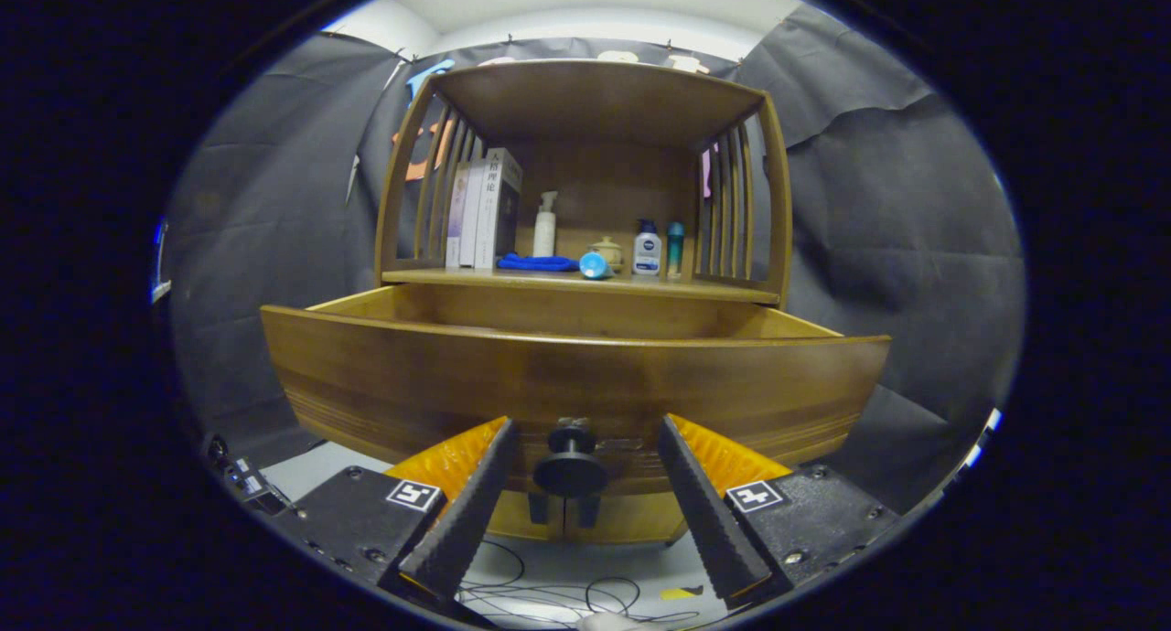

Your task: Pull open the drawer, take out the items inside it, and place them on the countertop above the cabinet.

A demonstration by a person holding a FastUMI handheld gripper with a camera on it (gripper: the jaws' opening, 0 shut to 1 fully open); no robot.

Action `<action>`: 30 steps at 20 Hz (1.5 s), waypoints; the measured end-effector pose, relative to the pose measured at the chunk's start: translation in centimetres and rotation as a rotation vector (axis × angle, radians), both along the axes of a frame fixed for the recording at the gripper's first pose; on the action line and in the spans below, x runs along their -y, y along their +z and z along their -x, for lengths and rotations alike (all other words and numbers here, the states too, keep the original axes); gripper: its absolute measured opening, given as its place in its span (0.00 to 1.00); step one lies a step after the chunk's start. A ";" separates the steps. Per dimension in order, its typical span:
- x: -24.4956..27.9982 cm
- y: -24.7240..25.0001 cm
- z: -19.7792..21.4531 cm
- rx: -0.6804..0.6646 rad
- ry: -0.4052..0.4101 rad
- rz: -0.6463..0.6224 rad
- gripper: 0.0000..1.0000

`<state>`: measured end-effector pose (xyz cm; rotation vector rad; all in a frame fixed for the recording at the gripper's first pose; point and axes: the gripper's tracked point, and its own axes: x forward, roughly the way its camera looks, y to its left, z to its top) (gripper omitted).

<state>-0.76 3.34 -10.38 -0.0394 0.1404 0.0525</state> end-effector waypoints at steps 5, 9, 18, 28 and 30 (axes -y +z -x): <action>-1.0 0.6 -0.7 0.018 0.009 0.003 0.96; -1.2 0.7 -1.3 0.025 0.012 0.006 0.96; -1.6 2.0 -5.2 0.046 0.013 0.007 0.96; -2.5 2.3 -11.2 0.013 -0.015 0.011 0.96; -2.9 2.5 -13.4 0.010 -0.016 -0.002 0.96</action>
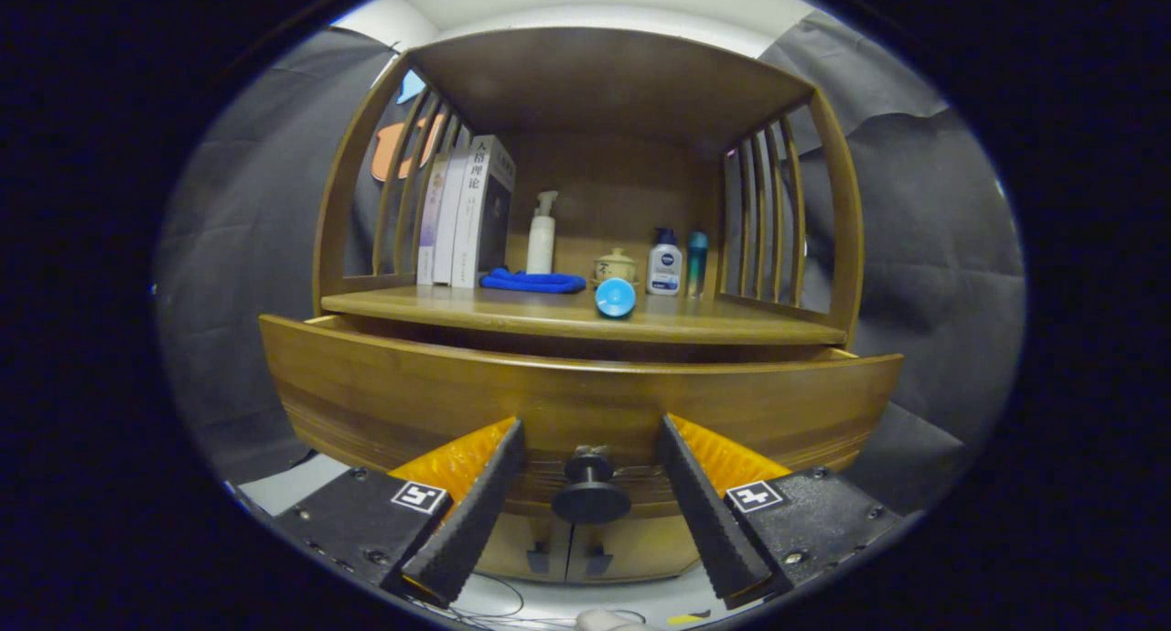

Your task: Pull open the drawer, take out the items inside it, and place them on the countertop above the cabinet.

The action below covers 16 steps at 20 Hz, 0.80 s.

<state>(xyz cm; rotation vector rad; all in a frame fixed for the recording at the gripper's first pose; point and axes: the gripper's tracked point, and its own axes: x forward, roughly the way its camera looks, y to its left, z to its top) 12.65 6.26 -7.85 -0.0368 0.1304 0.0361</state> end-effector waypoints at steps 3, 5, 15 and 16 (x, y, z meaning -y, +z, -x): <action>-0.1 0.0 -2.2 0.012 0.000 0.007 0.96; -0.3 0.0 -3.2 0.010 0.001 -0.009 0.96; -0.1 0.3 -5.1 -0.024 0.006 -0.025 0.96; 0.0 0.6 -4.5 -0.022 0.005 -0.040 0.96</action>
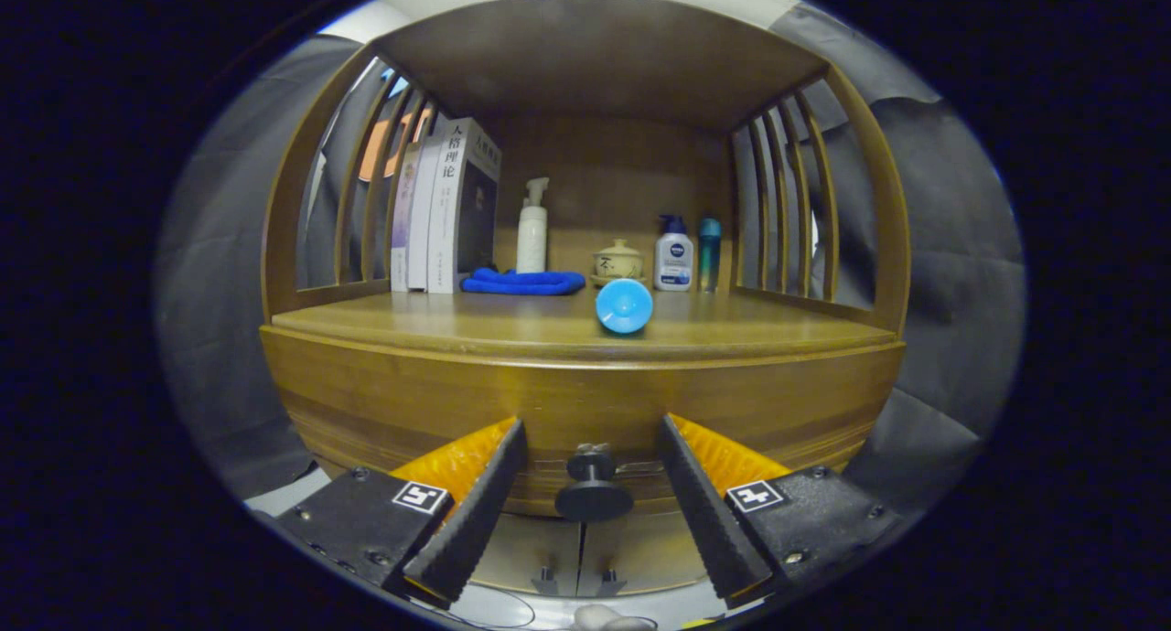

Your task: Pull open the drawer, take out the items inside it, and place them on the countertop above the cabinet.

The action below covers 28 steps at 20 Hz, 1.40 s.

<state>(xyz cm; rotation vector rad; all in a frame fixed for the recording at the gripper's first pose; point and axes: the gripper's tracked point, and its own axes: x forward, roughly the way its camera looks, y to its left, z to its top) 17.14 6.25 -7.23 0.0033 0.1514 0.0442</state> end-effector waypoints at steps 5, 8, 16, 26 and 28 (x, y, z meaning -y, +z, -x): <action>1.9 3.2 7.7 0.121 -0.019 -0.013 0.96; 2.4 5.2 11.9 0.152 -0.006 0.014 0.96; 4.8 6.6 15.1 0.157 -0.017 -0.023 0.96; 4.0 6.9 15.3 0.143 -0.001 -0.030 0.97; 3.9 6.9 15.4 0.138 0.001 -0.044 0.97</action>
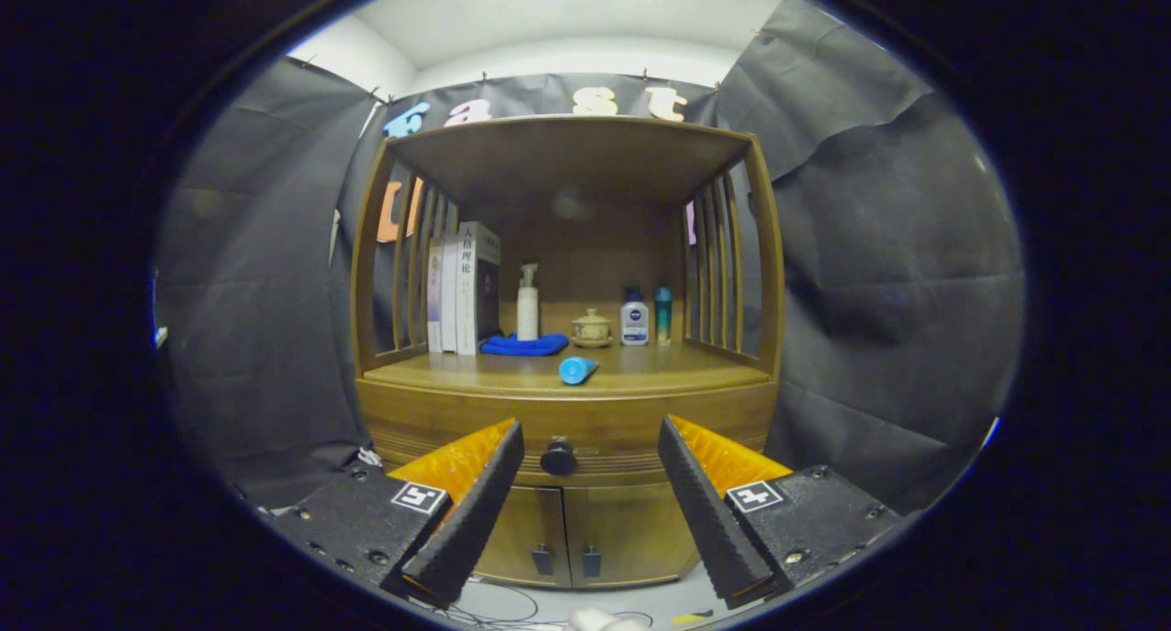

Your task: Pull open the drawer, take out the items inside it, and place them on the countertop above the cabinet.

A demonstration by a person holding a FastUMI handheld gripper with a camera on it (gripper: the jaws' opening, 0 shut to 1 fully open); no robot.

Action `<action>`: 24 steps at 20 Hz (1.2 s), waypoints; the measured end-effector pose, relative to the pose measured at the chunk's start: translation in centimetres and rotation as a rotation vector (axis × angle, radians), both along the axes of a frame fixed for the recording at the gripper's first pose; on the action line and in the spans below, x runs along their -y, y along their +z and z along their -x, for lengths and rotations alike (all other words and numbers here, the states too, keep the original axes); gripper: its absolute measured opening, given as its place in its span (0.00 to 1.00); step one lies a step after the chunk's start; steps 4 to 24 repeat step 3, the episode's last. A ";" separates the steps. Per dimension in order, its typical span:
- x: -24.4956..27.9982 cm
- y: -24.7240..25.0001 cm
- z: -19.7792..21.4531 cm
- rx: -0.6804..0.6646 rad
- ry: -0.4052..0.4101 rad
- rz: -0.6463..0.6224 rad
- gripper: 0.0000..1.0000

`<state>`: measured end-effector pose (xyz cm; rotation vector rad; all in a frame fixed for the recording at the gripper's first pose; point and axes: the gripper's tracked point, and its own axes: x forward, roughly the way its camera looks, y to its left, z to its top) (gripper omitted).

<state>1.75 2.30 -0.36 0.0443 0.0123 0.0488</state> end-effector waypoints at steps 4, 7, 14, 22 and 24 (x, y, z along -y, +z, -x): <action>0.2 -0.3 0.0 -0.023 0.000 -0.018 0.97; 0.2 -0.3 0.0 -0.023 0.000 -0.018 0.97; 0.2 -0.3 0.0 -0.023 0.000 -0.018 0.97; 0.2 -0.3 0.0 -0.023 0.000 -0.018 0.97; 0.2 -0.3 0.0 -0.023 0.000 -0.018 0.97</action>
